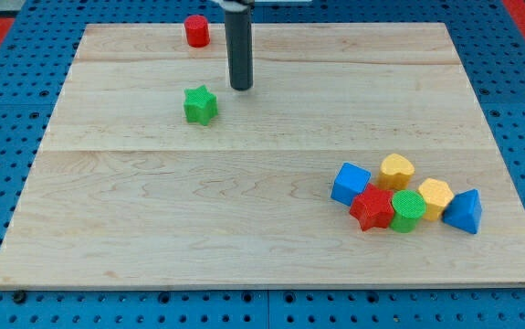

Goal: Push the green star left to the blue cube

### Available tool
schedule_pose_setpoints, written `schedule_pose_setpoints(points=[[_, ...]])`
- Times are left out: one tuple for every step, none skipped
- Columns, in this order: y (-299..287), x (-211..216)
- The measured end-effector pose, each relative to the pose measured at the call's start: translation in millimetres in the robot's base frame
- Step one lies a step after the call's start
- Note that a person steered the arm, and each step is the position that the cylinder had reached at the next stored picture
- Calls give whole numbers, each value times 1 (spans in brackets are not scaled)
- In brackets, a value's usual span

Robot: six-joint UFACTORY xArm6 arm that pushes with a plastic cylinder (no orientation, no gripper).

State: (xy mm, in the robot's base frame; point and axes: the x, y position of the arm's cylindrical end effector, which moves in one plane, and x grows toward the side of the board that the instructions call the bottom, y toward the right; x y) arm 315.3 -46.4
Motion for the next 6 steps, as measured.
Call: schedule_pose_setpoints(points=[[-74,55],[-24,83],[61,94],[50,124],[-43,117],[1,130]])
